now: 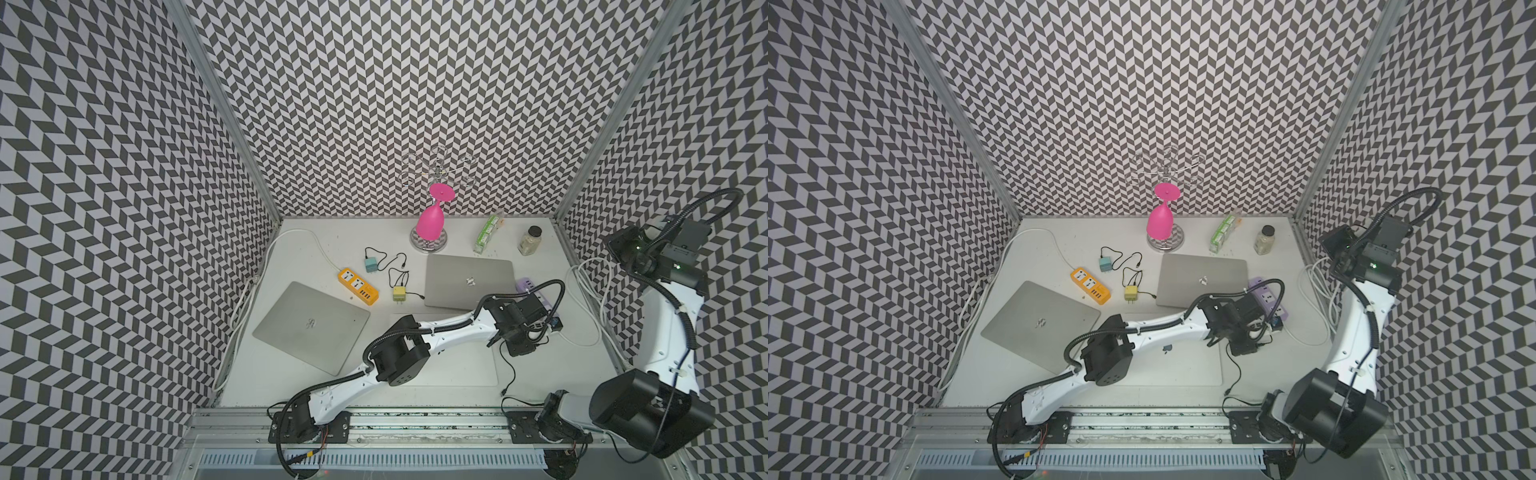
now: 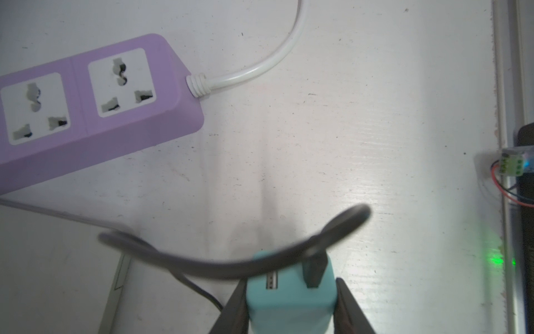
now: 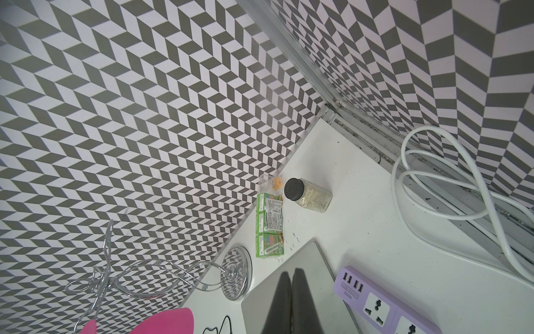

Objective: Unplug the laptop charger
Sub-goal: Place the plug at the center of the board, then reset both arms

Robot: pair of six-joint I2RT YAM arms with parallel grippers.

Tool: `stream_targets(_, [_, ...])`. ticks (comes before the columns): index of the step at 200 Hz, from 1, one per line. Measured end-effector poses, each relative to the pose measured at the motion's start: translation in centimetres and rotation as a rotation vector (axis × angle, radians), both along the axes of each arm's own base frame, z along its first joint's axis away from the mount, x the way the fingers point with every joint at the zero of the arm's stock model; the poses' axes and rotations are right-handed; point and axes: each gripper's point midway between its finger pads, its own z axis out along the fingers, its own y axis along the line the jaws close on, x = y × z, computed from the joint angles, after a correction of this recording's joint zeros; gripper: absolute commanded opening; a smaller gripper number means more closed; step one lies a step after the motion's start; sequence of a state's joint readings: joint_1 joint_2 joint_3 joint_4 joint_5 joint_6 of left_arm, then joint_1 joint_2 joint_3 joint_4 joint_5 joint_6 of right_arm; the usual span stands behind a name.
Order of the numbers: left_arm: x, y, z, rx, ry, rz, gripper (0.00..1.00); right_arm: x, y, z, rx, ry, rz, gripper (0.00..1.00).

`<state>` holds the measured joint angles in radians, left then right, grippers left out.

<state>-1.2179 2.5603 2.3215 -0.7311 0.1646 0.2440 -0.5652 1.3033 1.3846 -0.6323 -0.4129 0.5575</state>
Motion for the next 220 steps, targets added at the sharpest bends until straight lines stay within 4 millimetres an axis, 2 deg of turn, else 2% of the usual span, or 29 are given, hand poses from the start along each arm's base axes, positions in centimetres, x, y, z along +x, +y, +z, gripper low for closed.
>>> stream_targets(49, [0.6, -0.1, -0.1, 0.000, -0.032, 0.008, 0.46, 0.0, 0.0, -0.2, -0.006, 0.001, 0.008, 0.00])
stream_targets(91, [0.9, 0.2, -1.5, 0.003, -0.058, 0.005, 0.52, 0.0, 0.0, -0.2, -0.013, 0.002, 0.012, 0.00])
stream_targets(109, [0.8, 0.3, -1.0, -0.014, -0.064, 0.004, 0.53, 0.0, 0.0, -0.2, -0.014, 0.002, 0.013, 0.00])
stream_targets(133, [0.9, 0.1, 1.7, -0.075, -0.083, 0.007, 0.56, 0.0, 0.1, -0.2, -0.019, 0.003, 0.015, 0.00])
stream_targets(151, [1.1, 0.4, 5.3, -0.148, -0.110, 0.013, 0.58, 0.1, 0.3, -0.2, -0.027, 0.004, 0.026, 0.00])
stream_targets(168, [1.2, 1.9, 9.8, -0.244, -0.145, 0.025, 0.65, 0.4, 0.9, -0.2, -0.039, 0.001, 0.045, 0.01])
stream_targets(175, [1.2, 2.7, 11.6, -0.285, -0.159, 0.029, 0.76, 0.5, 1.3, -0.3, -0.047, -0.002, 0.057, 0.06])
stream_targets(181, [1.3, 3.6, 13.4, -0.327, -0.171, 0.038, 0.97, 0.6, 1.7, -0.3, -0.055, -0.005, 0.069, 0.12])
stream_targets(188, [1.5, 4.8, 15.5, -0.383, -0.181, 0.059, 0.99, 0.7, 2.4, -0.4, -0.066, -0.006, 0.086, 0.25])
stream_targets(195, [1.9, 6.2, 17.4, -0.437, -0.183, 0.084, 0.99, 0.9, 3.3, -0.5, -0.083, -0.006, 0.106, 0.45])
stream_targets(196, [2.1, 6.5, 17.8, -0.449, -0.186, 0.091, 0.99, 0.9, 3.3, -0.5, -0.088, -0.007, 0.109, 0.50])
stream_targets(200, [2.5, 7.4, 18.8, -0.481, -0.192, 0.111, 0.99, 1.0, 3.8, -0.5, -0.101, -0.007, 0.120, 0.81])
stream_targets(204, [3.0, 8.4, 19.8, -0.513, -0.198, 0.131, 0.99, 1.2, 4.5, -0.5, -0.114, -0.010, 0.132, 0.98])
stream_targets(220, [5.9, 13.9, 23.5, -0.643, -0.235, 0.254, 0.99, 1.6, 7.5, -0.3, -0.179, -0.035, 0.194, 0.99])
